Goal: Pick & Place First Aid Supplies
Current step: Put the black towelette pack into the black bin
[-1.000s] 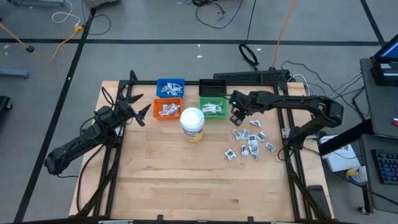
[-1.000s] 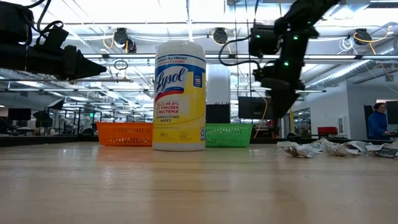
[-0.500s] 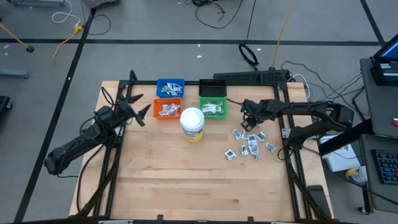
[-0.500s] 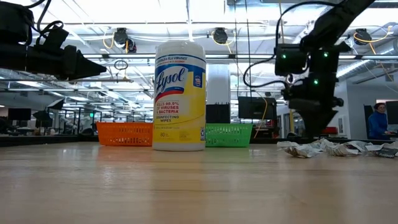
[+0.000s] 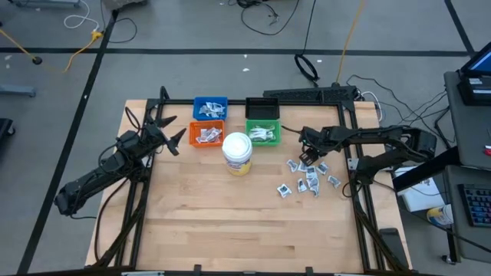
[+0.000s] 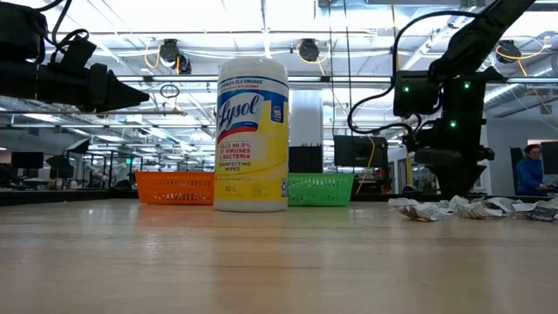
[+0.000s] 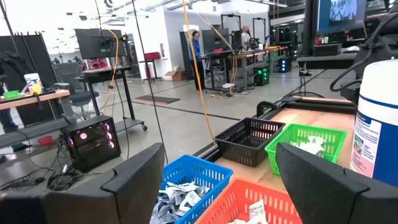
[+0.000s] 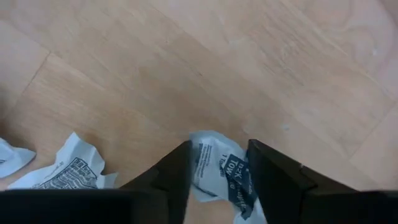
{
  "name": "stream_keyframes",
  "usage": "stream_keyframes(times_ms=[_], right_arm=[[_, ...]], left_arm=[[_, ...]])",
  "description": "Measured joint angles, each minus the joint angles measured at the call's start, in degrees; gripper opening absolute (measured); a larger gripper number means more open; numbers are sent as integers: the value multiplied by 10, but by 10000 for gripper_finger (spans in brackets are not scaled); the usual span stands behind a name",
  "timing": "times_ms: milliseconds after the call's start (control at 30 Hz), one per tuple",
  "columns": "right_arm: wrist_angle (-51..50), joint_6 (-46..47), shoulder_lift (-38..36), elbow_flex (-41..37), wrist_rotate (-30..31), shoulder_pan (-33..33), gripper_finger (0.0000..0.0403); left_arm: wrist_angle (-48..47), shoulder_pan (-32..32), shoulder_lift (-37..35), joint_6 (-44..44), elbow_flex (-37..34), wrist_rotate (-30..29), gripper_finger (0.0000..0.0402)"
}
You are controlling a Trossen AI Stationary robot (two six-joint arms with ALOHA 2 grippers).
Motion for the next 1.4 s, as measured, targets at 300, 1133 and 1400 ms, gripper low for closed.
stream_keyframes(times_ms=[300,1133,1400], right_arm=[[5,0,0,0,0,0,11],[-58,-319,96,334,-4,-54,1],[-57,-426,232,478,-73,-97,1]], left_arm=[[0,0,0,0,0,0,310],[0,0,0,0,0,0,310],[0,0,0,0,0,0,310]])
